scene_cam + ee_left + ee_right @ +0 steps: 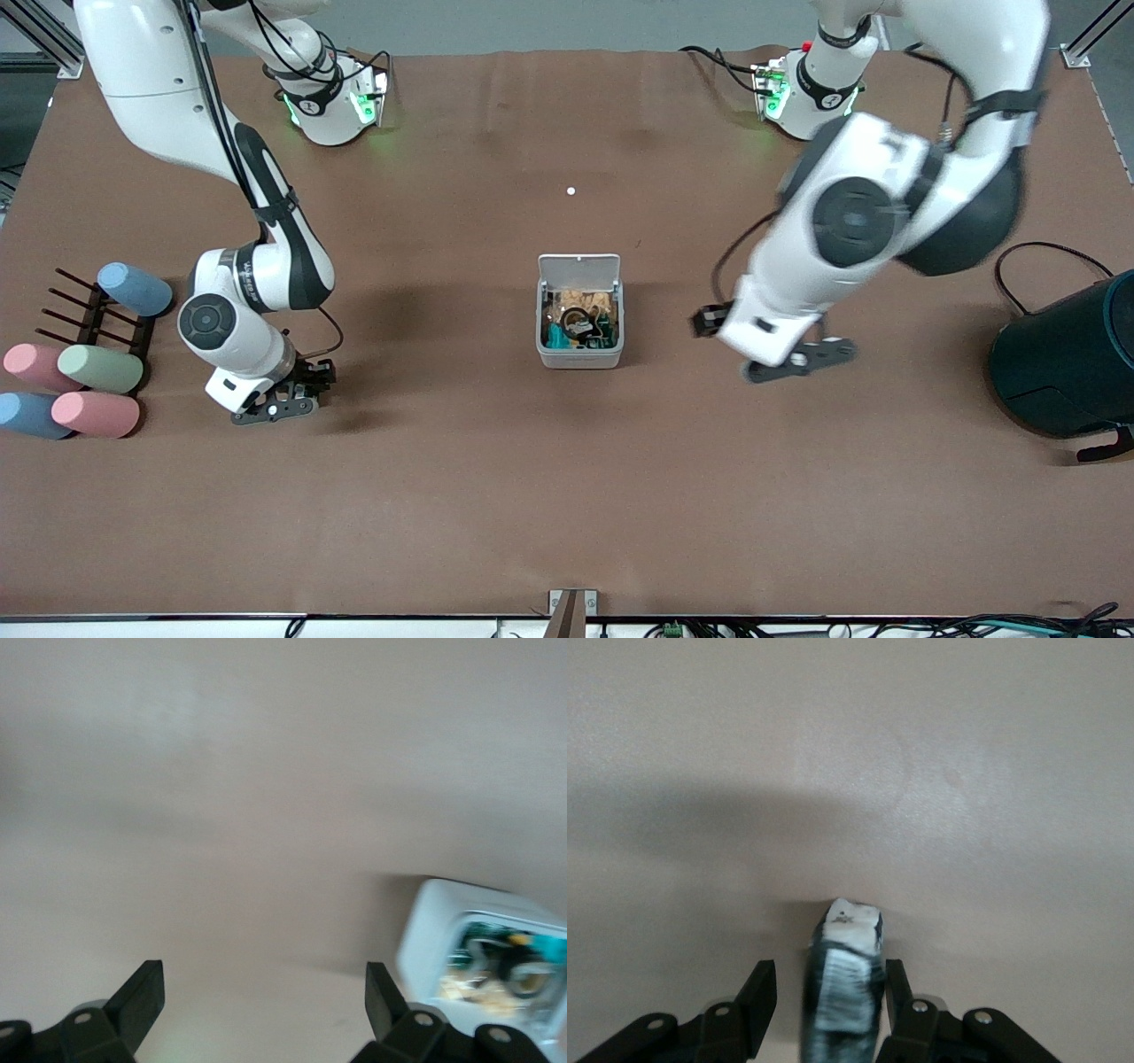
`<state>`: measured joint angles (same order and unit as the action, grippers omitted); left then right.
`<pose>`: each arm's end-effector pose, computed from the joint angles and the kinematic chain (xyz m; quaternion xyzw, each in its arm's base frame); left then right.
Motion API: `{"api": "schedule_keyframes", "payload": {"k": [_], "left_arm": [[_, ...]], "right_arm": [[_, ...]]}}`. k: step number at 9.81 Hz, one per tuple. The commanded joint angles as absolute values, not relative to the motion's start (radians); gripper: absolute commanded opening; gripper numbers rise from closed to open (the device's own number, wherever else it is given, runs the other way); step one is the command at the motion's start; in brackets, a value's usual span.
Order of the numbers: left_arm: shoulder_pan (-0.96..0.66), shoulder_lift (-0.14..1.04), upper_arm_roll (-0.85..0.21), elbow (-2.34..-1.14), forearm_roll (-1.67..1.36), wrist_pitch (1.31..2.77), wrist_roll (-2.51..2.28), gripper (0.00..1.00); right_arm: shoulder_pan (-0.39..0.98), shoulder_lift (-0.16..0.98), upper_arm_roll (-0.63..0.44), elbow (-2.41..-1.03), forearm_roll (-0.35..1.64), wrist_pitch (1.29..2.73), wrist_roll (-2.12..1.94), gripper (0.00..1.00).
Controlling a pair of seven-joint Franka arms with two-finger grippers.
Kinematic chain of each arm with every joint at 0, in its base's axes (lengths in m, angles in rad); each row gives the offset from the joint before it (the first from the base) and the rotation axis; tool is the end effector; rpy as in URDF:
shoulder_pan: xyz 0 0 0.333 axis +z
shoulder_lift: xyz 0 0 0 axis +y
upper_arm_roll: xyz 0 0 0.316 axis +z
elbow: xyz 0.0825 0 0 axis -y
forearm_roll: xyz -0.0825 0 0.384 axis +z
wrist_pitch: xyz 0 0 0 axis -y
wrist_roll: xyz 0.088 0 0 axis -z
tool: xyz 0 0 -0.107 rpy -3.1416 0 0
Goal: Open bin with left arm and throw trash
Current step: 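Grasp the black packet with the right gripper while the left gripper withdraws, then carry the black packet over the open bin with the right gripper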
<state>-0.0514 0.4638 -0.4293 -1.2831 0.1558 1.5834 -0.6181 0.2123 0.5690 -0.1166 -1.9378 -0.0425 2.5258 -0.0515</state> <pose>0.6277 -0.2435 0.4930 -0.9950 -0.0770 0.0617 0.0178 0.6213 0.0626 0.1914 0.9940 0.1000 0.0119 0.0435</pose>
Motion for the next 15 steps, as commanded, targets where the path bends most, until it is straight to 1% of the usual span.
{"api": "schedule_keyframes", "payload": {"k": [1,2,3,4,5,6,7,8,9,10,11,12,13,14,15], "left_arm": [[0.085,0.385,-0.437,-1.312,0.129,1.537,-0.445,1.00],[0.103,0.361,-0.428,-1.309,0.139,1.495,-0.436,1.00],[0.095,0.345,-0.402,-1.305,0.143,1.476,-0.436,1.00],[0.092,0.309,-0.367,-1.305,0.132,1.453,-0.430,1.00],[0.089,0.279,-0.358,-1.305,0.126,1.450,-0.401,1.00],[0.087,0.246,-0.348,-1.305,0.097,1.448,-0.376,1.00],[0.066,0.215,-0.297,-1.305,0.039,1.442,-0.377,1.00],[0.005,0.198,-0.210,-1.305,0.028,1.412,-0.373,1.00],[-0.044,0.172,-0.133,-1.305,0.023,1.384,-0.326,1.00],[-0.054,0.123,-0.109,-1.318,0.020,1.378,-0.280,1.00],[-0.054,0.094,-0.109,-1.348,0.018,1.368,-0.279,1.00],[-0.052,0.048,-0.107,-1.408,0.009,1.379,-0.279,1.00],[-0.052,-0.027,-0.107,-1.524,0.005,1.458,-0.276,1.00],[-0.054,-0.097,-0.106,-1.655,0.003,1.553,-0.270,1.00],[-0.052,-0.095,-0.104,-1.660,0.003,1.565,-0.268,1.00]], "right_arm": [[0.202,0.572,-0.104,-1.970,-0.049,2.575,-0.060,0.40],[0.202,0.572,-0.103,-1.968,-0.049,2.576,-0.058,0.29],[0.204,0.571,-0.103,-1.967,-0.049,2.568,-0.057,0.21],[0.203,0.563,-0.091,-1.965,-0.048,2.559,-0.054,0.19],[0.190,0.557,-0.053,-1.960,-0.013,2.533,-0.052,0.20],[0.177,0.537,-0.010,-1.954,0.111,2.504,-0.051,0.20],[0.193,0.528,0.007,-1.941,0.226,2.453,-0.040,0.20],[0.230,0.516,0.009,-1.921,0.265,2.409,-0.005,0.20],[0.270,0.494,0.009,-1.896,0.268,2.370,0.114,0.20],[0.331,0.480,0.012,-1.861,0.268,2.327,0.246,0.20],[0.397,0.479,0.014,-1.823,0.268,2.309,0.393,0.20],[0.473,0.480,0.012,-1.800,0.268,2.316,0.516,0.20],[0.544,0.482,0.009,-1.763,0.267,2.315,0.607,0.19],[0.569,0.483,0.011,-1.709,0.262,2.310,0.703,0.19],[0.590,0.483,0.011,-1.672,0.264,2.309,0.750,0.19]]}}
